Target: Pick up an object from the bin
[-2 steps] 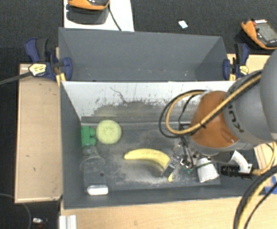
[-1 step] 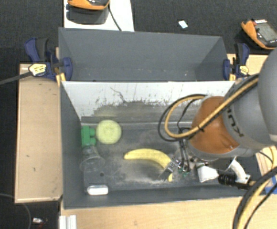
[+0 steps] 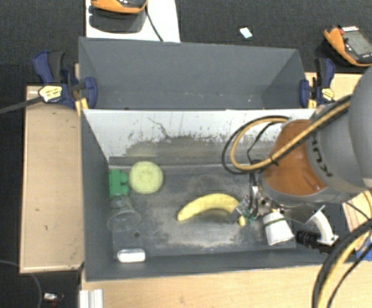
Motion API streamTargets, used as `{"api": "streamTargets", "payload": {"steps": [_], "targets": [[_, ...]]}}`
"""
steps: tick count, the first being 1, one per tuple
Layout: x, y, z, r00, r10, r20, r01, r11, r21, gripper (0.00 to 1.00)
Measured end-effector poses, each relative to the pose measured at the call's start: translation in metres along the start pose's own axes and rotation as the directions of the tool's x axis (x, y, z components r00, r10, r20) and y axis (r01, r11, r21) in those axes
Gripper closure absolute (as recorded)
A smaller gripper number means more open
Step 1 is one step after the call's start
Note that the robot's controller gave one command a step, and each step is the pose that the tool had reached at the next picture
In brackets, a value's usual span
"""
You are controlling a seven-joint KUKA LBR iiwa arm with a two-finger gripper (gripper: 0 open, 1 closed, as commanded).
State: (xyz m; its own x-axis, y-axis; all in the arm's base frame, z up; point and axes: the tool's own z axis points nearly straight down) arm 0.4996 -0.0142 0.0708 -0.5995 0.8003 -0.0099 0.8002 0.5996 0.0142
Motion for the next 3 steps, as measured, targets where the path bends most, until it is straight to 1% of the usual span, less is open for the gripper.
{"api": "streamTargets", "payload": {"steps": [1,2,3], "targets": [[0.0,0.0,0.0,1.0,-0.001,0.0,0.001,1.0,0.0,1.0],[0.019,0.013,-0.027,0.984,-0.178,-0.002,0.178,0.984,0.006,1.0],[0.003,0.0,0.001,0.999,0.051,0.001,-0.051,0.999,0.002,1.0]]}}
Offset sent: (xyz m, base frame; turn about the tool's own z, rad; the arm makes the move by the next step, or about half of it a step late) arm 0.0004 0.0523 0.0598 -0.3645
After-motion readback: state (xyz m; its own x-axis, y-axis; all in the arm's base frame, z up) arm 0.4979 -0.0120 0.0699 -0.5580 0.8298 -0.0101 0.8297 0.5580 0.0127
